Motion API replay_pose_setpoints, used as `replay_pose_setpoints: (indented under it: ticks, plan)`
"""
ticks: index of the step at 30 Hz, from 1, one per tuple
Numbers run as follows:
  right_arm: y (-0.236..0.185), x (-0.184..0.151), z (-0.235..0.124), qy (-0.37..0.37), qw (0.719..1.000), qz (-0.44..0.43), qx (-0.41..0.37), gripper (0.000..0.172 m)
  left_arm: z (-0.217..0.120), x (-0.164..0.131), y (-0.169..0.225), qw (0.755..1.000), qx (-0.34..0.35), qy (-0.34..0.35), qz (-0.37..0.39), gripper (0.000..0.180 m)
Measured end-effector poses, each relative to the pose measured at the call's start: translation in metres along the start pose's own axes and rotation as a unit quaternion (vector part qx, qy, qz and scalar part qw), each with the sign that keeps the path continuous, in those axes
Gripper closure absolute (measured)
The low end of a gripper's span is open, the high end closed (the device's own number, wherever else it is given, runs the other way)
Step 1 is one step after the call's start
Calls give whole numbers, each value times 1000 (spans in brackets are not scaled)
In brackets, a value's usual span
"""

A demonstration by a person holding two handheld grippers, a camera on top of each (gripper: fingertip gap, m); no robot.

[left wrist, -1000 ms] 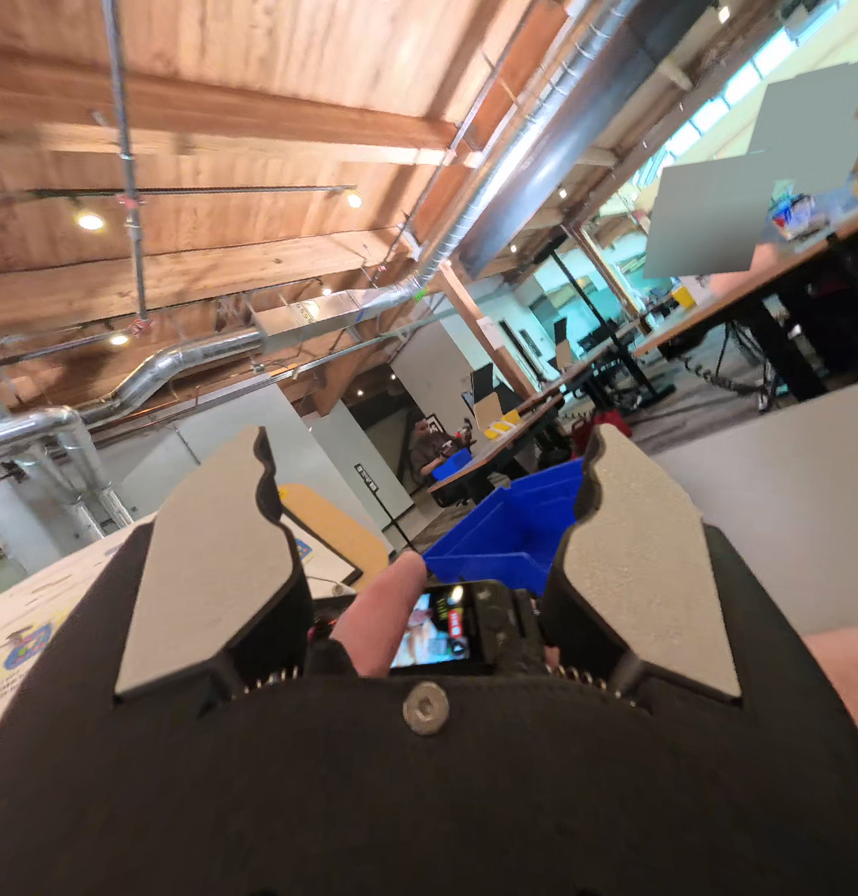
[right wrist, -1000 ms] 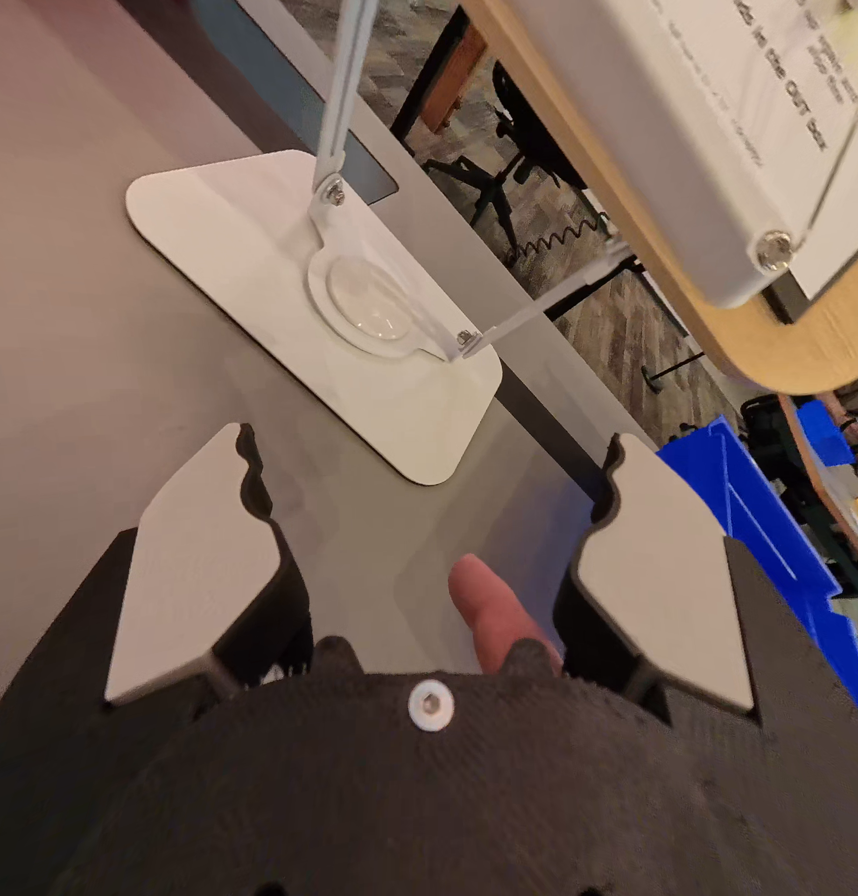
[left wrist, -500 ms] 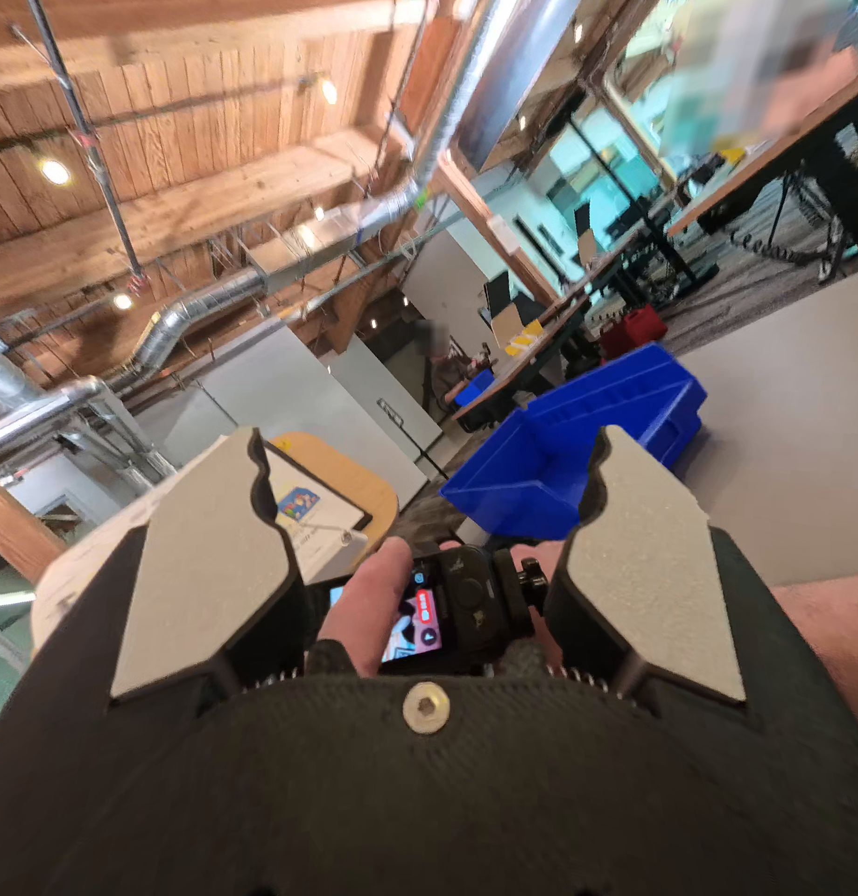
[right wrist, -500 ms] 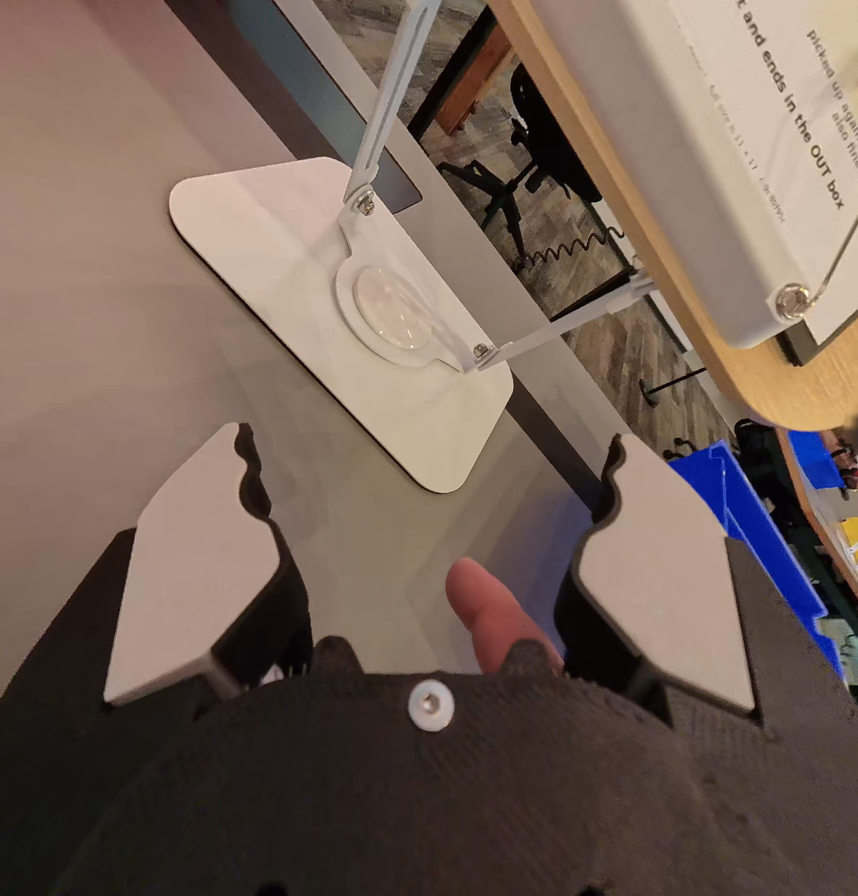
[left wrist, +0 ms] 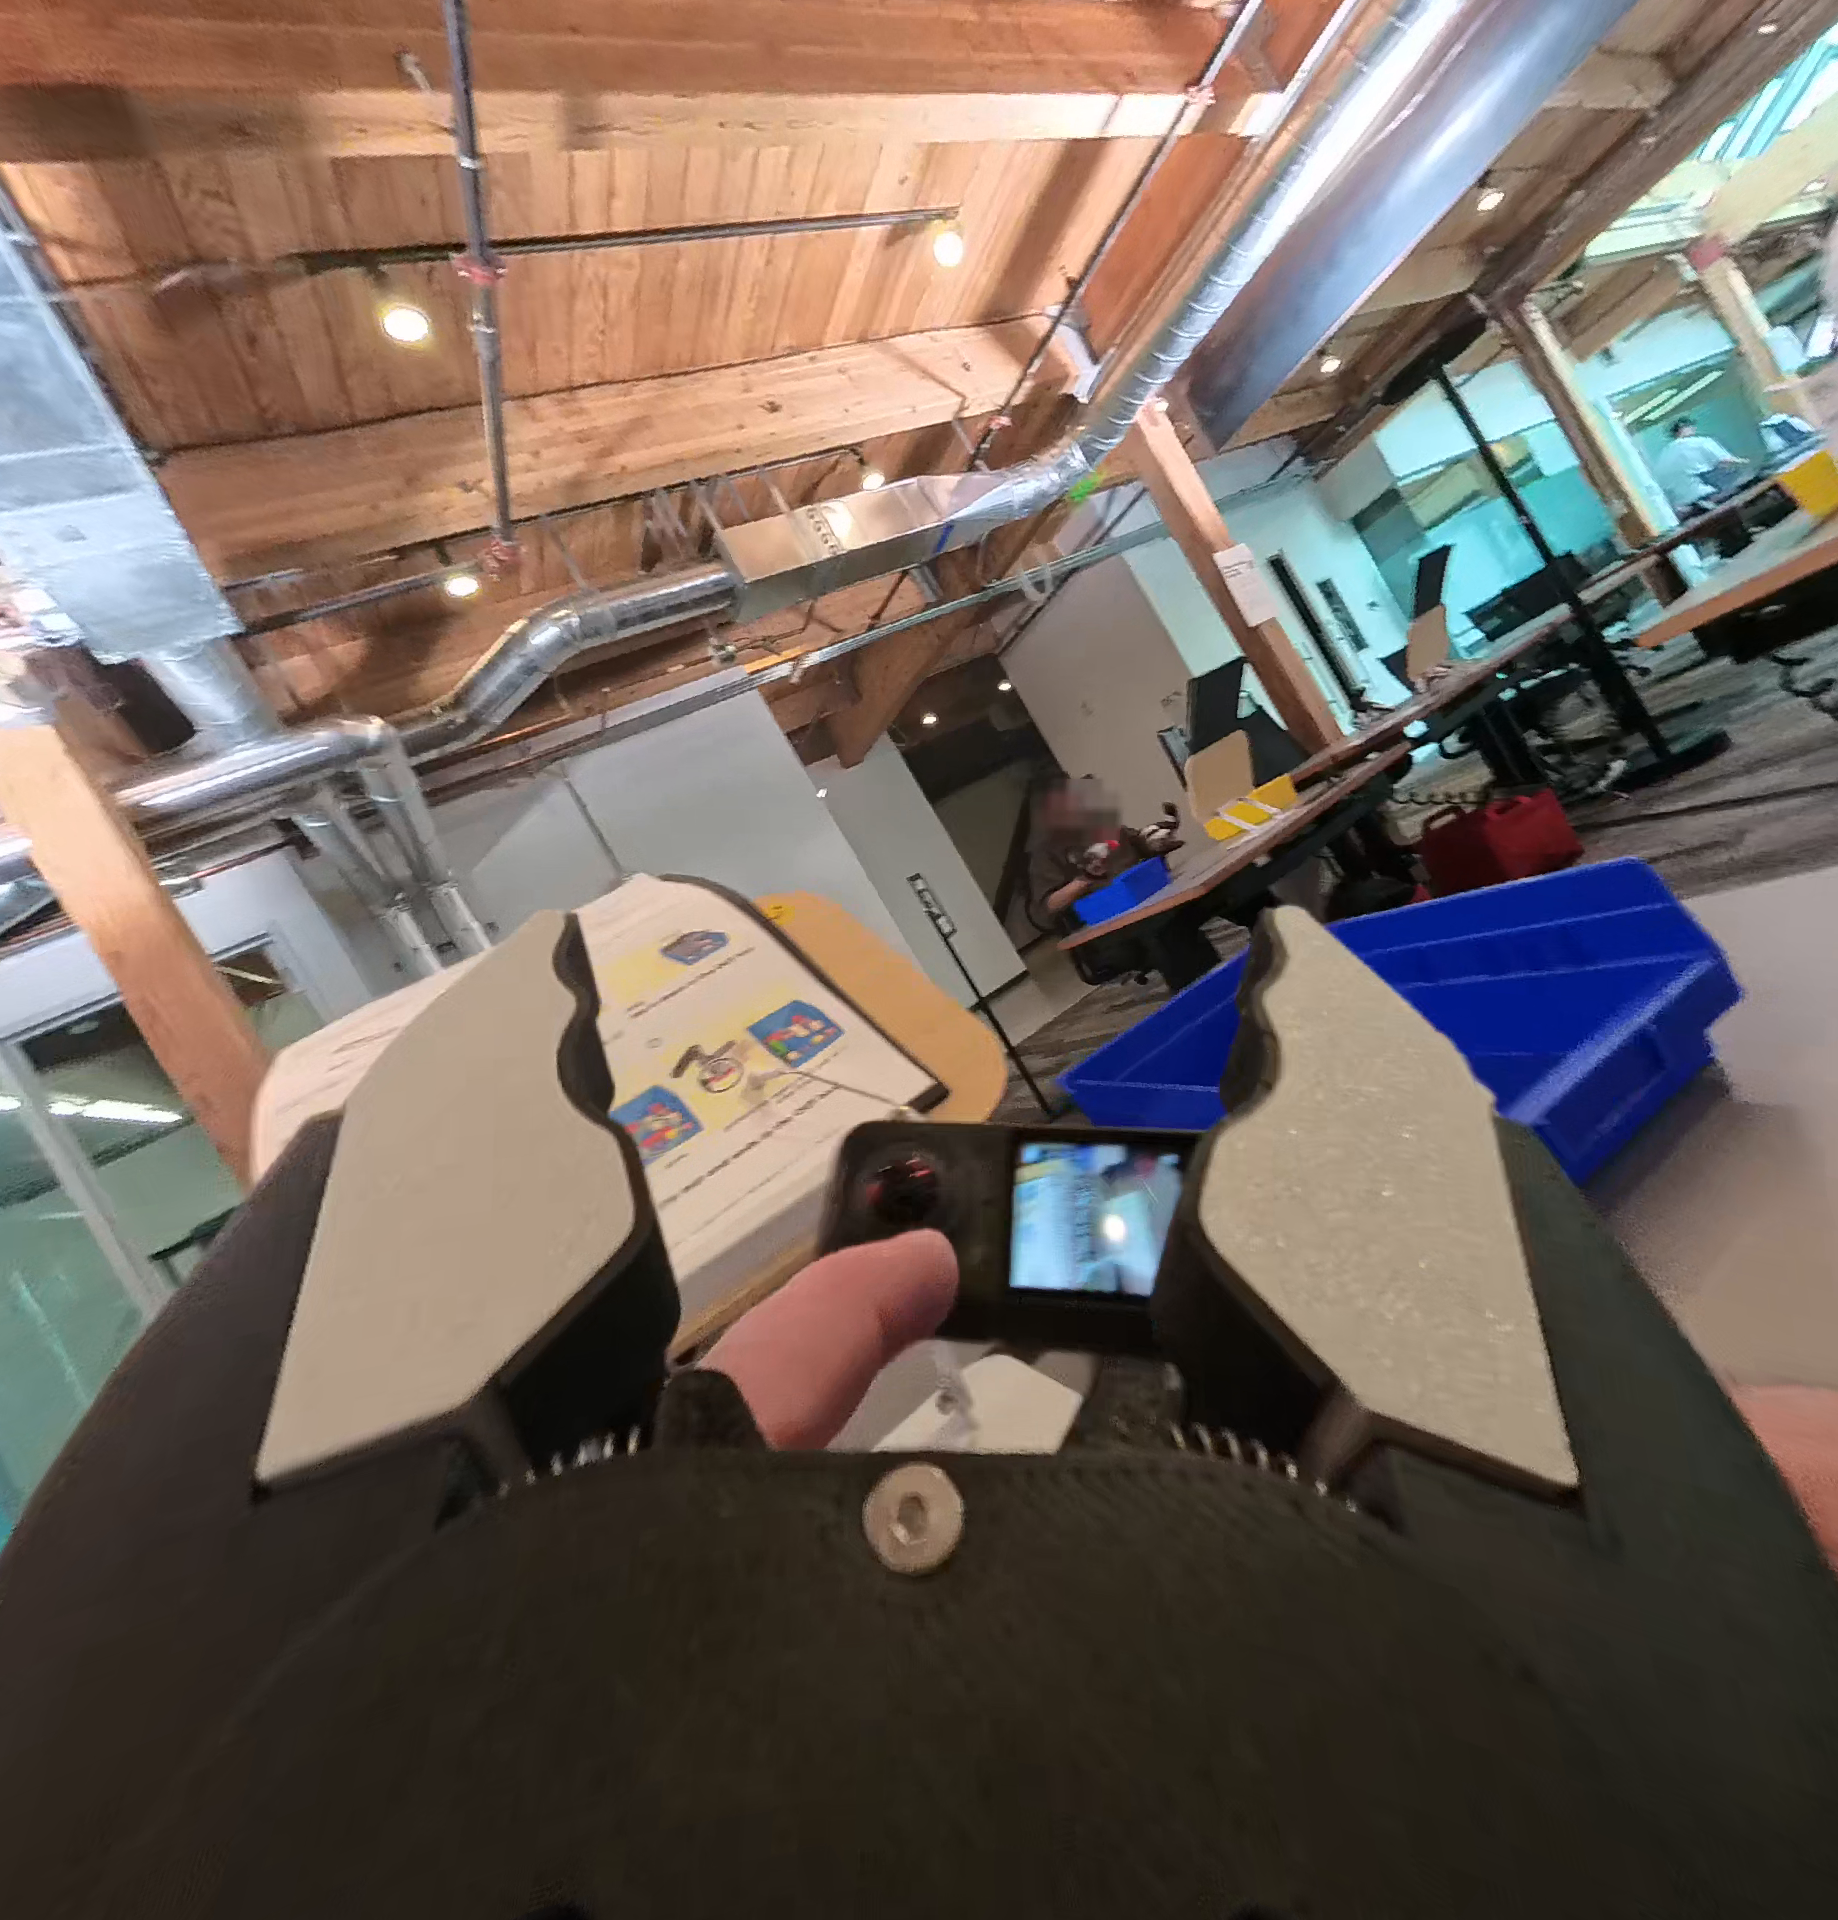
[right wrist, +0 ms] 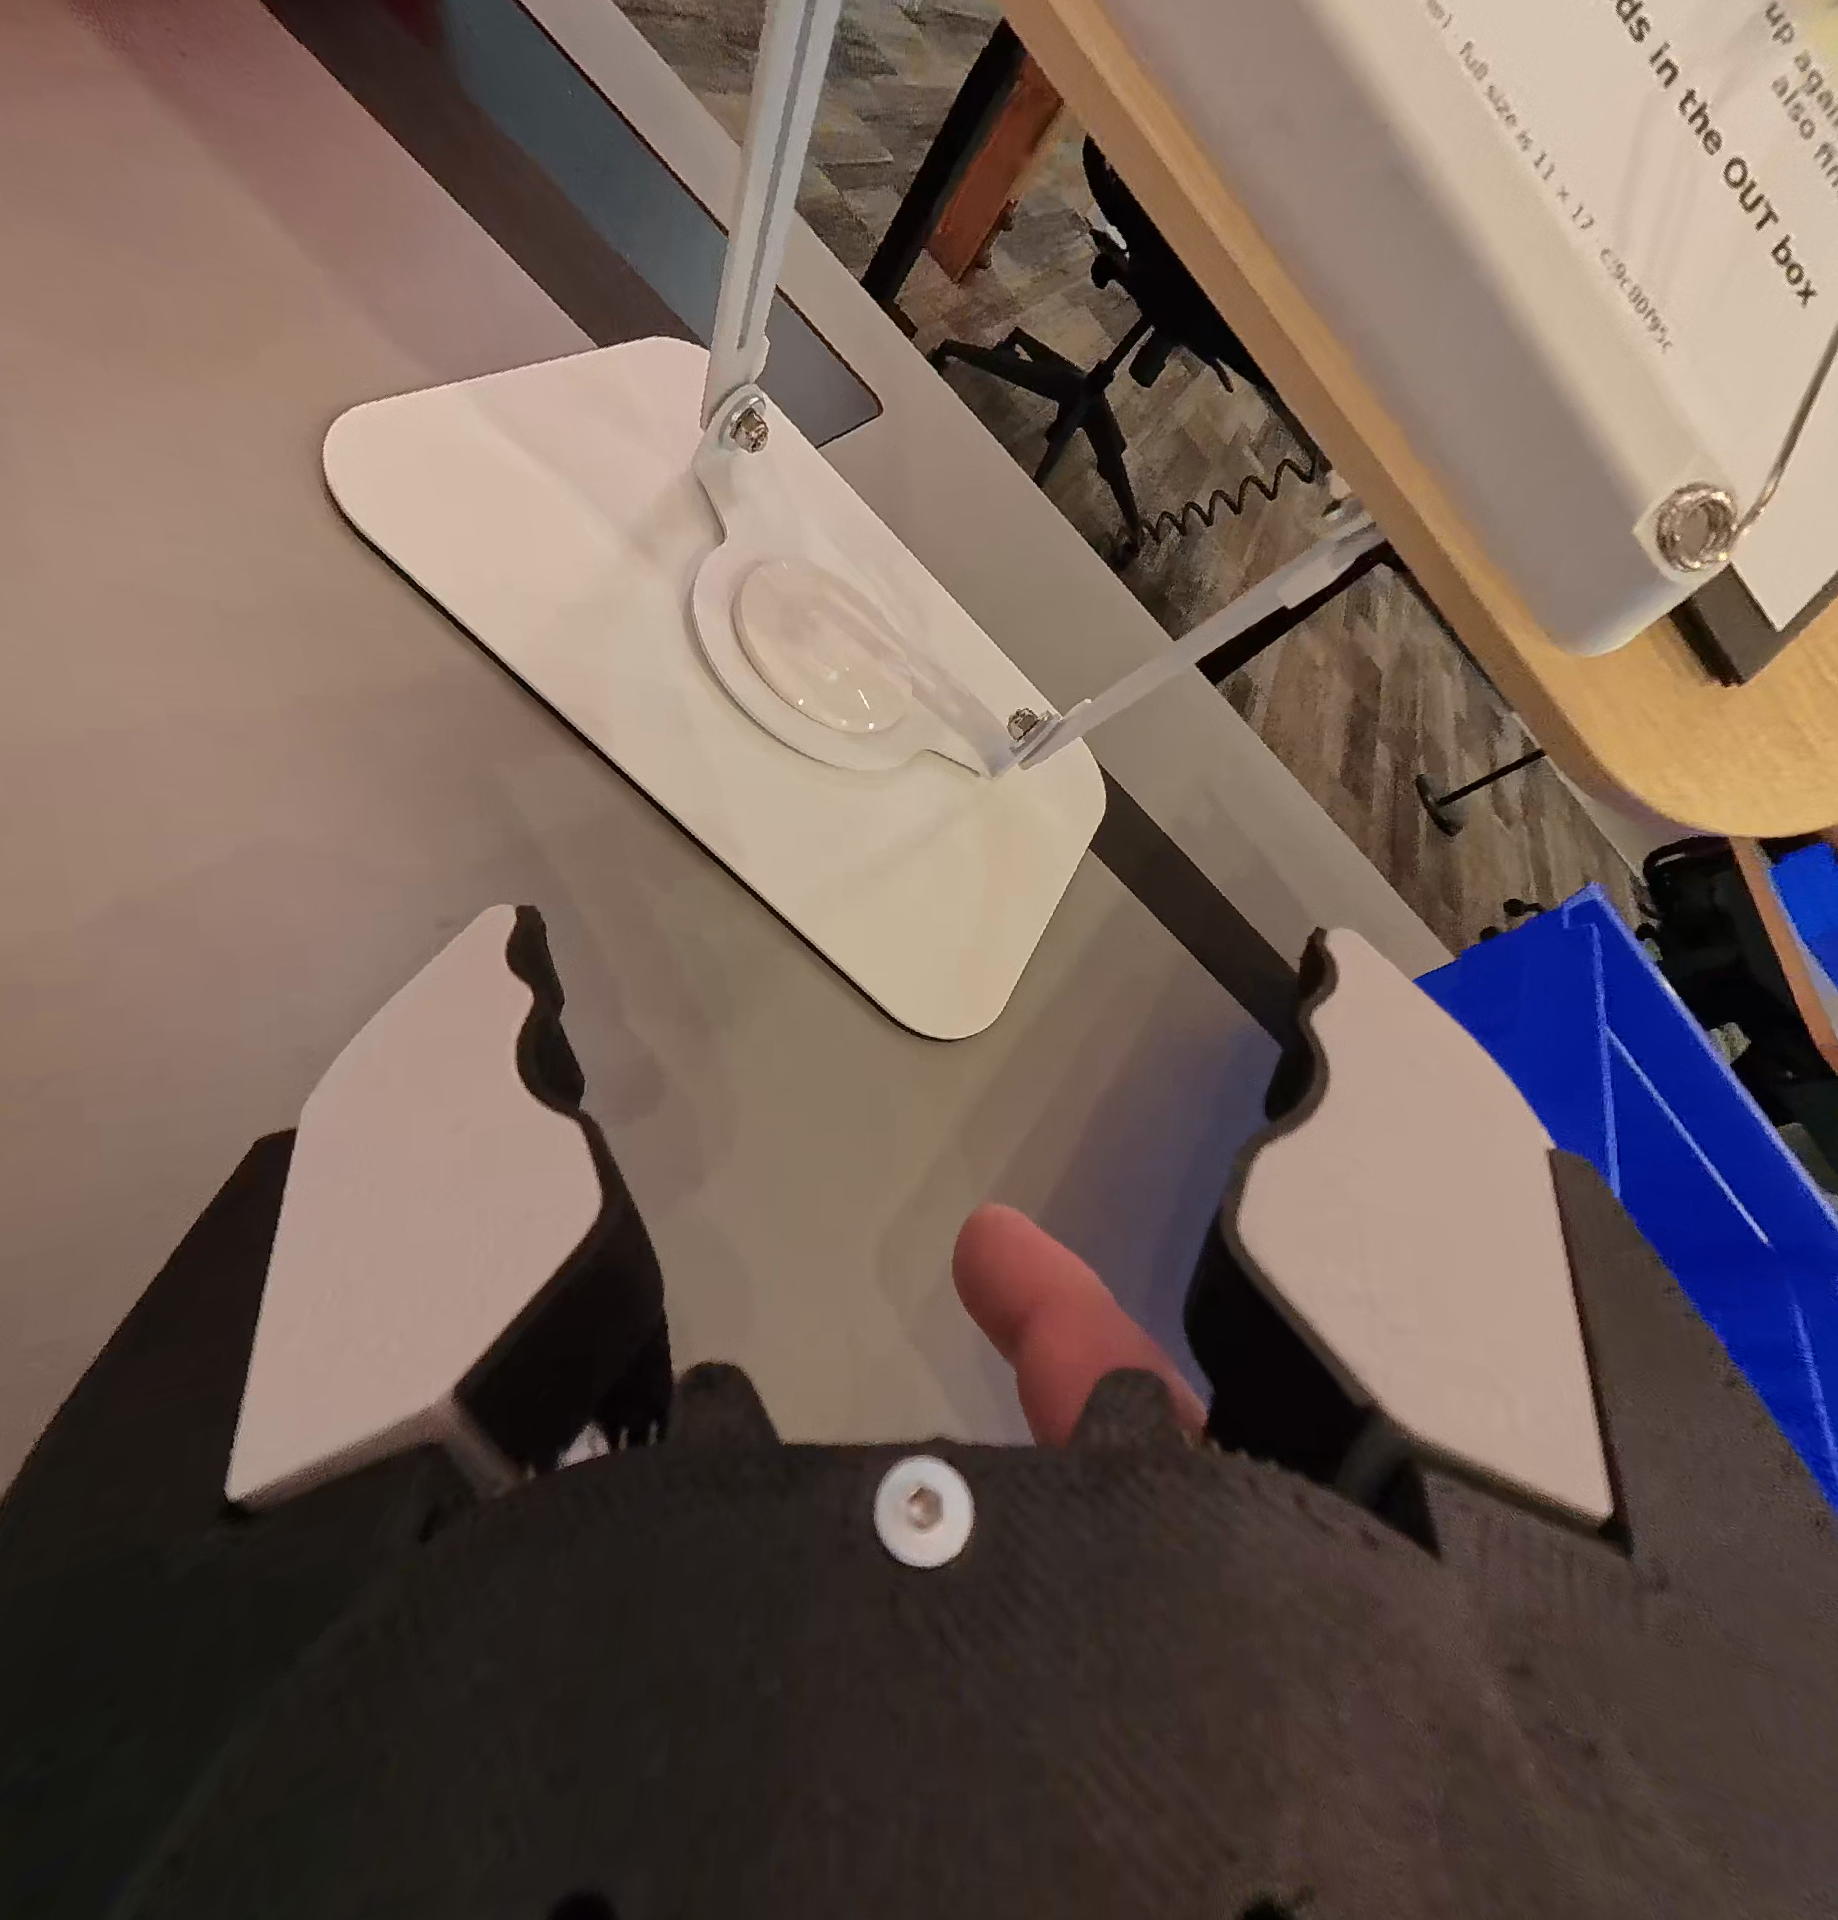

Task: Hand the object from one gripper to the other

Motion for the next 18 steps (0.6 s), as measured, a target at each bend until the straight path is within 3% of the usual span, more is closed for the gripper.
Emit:
replay_pose_setpoints:
  ticks: [8, 11, 14, 18]
  plan:
    - [8, -2, -7, 35, 997, 62, 25, 62, -16, -48, -68, 987, 115, -97, -52, 86]
    - [7, 4, -13, 57, 995, 76, 34, 68, -21, -65, -69, 982, 119, -134, -63, 87]
    - [16, 39, -18, 73, 991, 96, 57, 74, -9, -72, -75, 977, 132, -150, -73, 89]
    - [47, 97, -13, 112, 970, 204, 72, 70, 28, -72, -110, 962, 196, -144, -126, 87]
Point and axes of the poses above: each gripper's, where its closed fingertips meet, z out along the fingers, x out of its top, y = z × x across the jaws, the point moved 7 cm from there along -z, back along the fingers, and after that the axes turned 9 degrees about z, right-handed, at the moved point
